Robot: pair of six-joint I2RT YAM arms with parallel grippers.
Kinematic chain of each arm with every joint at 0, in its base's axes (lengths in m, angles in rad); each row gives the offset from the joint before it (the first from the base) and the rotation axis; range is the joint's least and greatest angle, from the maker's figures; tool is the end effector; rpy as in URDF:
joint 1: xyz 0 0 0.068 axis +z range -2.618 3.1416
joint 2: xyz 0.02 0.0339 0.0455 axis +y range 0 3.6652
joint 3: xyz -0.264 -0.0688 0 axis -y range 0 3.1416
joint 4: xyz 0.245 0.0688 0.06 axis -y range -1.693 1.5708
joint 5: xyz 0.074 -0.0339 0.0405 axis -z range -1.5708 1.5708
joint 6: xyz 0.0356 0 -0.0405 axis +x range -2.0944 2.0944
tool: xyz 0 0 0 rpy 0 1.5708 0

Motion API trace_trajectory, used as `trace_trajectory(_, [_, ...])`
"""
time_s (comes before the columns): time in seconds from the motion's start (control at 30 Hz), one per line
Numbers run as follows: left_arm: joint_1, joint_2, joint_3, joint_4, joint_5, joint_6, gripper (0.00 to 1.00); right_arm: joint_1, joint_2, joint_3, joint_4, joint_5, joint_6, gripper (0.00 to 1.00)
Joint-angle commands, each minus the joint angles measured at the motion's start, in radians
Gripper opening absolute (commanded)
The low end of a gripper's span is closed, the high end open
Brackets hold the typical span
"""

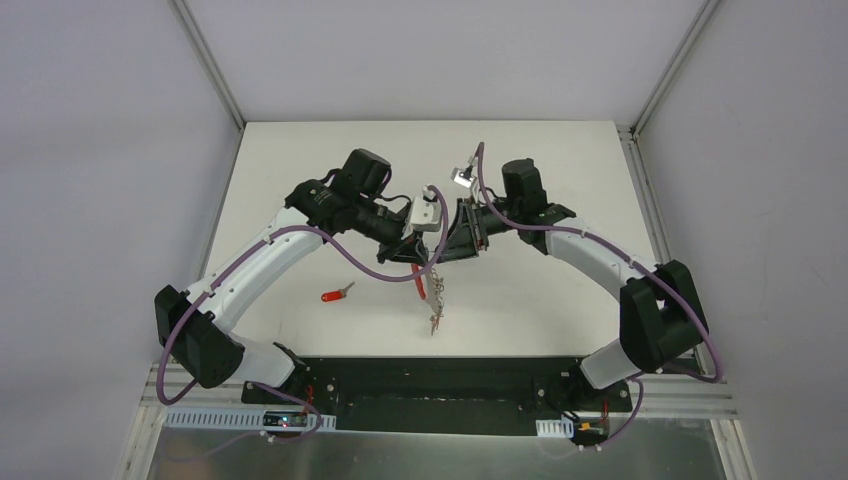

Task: Put the keys on the keyring

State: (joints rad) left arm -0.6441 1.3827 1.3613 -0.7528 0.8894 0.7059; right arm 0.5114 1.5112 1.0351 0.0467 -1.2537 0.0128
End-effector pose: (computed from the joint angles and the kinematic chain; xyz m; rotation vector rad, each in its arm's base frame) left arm 0.2119 -0.1937 0.3602 1.6744 1.4044 -0.9927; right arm 0.2685 0.1895 0.2826 -1.2649 1.5498 1.5707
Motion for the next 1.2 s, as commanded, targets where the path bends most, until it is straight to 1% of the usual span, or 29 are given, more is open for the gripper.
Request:
trace_trajectory(0.0, [0.006, -0.032, 0.011, 0.035, 0.043, 0.002, 0.0, 0.001, 0.021, -0.013, 0.204, -0.094, 0.169, 0.49])
trace_trajectory(0.3, [0.006, -0.037, -0.014, 0.036, -0.004, 0.027, 0.0, 0.002, 0.026, 0.005, 0.298, -0.128, 0.286, 0.39])
trace_trajectory(0.57, [0.006, -0.03, -0.023, 0.047, -0.039, 0.036, 0.0, 0.0, 0.021, 0.006, 0.351, -0.137, 0.346, 0.31])
trace_trajectory(0.83, [0.006, -0.028, -0.025, 0.047, -0.04, 0.038, 0.0, 0.0, 0.028, -0.004, 0.356, -0.11, 0.338, 0.27])
trace_trajectory(1.03, [0.006, -0.03, -0.027, 0.044, -0.03, 0.038, 0.0, 0.0, 0.04, 0.013, 0.282, -0.048, 0.289, 0.17])
trace_trajectory(1.17, [0.006, -0.031, -0.031, 0.045, -0.041, 0.038, 0.0, 0.004, 0.046, 0.016, 0.282, -0.046, 0.292, 0.16])
